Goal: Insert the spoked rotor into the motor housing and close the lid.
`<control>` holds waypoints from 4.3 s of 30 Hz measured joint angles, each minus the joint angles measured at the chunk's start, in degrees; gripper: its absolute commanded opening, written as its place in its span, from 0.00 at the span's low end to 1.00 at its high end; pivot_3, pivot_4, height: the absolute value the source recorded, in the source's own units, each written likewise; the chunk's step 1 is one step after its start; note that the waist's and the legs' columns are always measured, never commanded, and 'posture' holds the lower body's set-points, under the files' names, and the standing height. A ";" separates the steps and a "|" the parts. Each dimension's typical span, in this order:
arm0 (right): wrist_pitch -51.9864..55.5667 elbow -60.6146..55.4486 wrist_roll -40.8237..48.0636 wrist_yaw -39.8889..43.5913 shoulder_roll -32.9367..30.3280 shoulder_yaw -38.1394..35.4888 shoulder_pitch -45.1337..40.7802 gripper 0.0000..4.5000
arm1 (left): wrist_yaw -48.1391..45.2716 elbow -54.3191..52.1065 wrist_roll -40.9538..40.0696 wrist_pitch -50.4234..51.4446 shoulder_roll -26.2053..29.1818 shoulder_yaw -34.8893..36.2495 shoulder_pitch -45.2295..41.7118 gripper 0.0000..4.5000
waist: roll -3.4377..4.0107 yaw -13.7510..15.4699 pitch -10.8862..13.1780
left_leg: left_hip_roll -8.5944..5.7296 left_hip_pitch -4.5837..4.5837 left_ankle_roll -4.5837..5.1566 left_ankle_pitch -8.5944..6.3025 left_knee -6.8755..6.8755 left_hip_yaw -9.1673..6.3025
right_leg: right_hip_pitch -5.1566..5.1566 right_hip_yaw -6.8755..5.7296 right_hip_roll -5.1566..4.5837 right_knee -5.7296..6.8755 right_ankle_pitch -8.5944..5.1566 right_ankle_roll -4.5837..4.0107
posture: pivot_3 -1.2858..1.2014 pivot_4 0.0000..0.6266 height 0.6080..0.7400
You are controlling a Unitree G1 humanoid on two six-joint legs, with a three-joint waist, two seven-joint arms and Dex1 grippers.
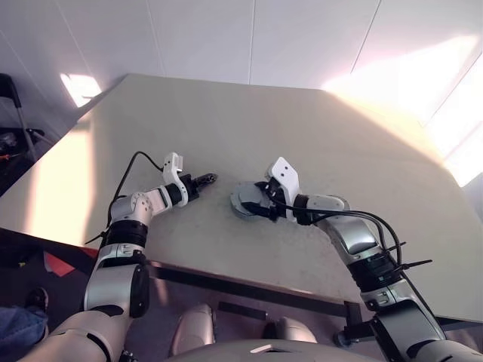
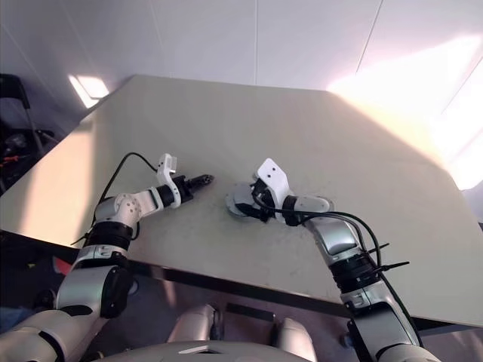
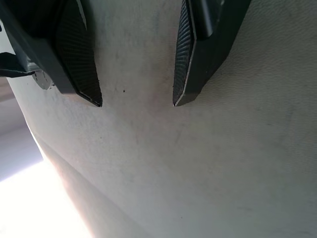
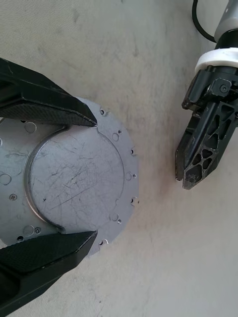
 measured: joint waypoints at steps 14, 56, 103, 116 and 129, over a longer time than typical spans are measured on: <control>3.26 -0.46 1.90 0.89 0.74 -1.36 0.27 0.69 | 0.00 -0.19 -0.01 -0.59 -0.33 0.01 0.48 0.54 | 0.00 -0.09 0.00 | 0.01 0.04 0.01 0.00 0.01 0.00 | 0.02 0.00 0.00 0.01 0.00 0.00 | 0.52 0.00 1.00; 3.02 -0.68 -1.59 1.02 0.39 -0.52 -0.96 0.69 | 0.63 -2.64 -0.03 -0.62 -1.07 -0.32 1.95 0.54 | 0.00 -0.09 0.00 | 0.00 0.04 0.00 0.00 0.02 0.00 | 0.02 0.00 0.00 0.02 0.00 0.00 | 0.52 0.00 1.00; 8.75 2.81 2.15 2.81 -0.83 -2.17 -2.84 0.69 | 1.17 -6.13 -0.18 0.78 -2.01 -0.32 4.39 0.54 | -0.04 0.33 -0.06 | -0.06 0.58 0.17 -0.13 0.02 0.01 | 0.68 0.01 -0.07 -0.14 -0.06 0.08 | 0.52 0.00 1.00; 3.81 2.62 -0.52 2.84 -3.04 1.28 -2.13 0.69 | 1.63 -6.12 -0.17 0.78 -2.16 -0.28 4.57 0.54 | -0.10 0.46 -0.17 | -0.10 0.81 0.20 -0.16 0.01 0.00 | 0.91 0.02 -0.10 -0.23 -0.23 0.38 | 0.52 0.00 1.00; 2.26 2.72 -0.50 3.45 -3.92 1.25 -1.17 0.69 | 1.88 -6.12 -0.17 0.79 -2.16 -0.25 4.57 0.54 | -0.09 0.61 -0.58 | -0.17 0.84 0.36 -0.27 -0.07 -0.01 | 1.12 0.02 -0.13 -0.59 -0.17 0.29 | 0.52 0.00 1.00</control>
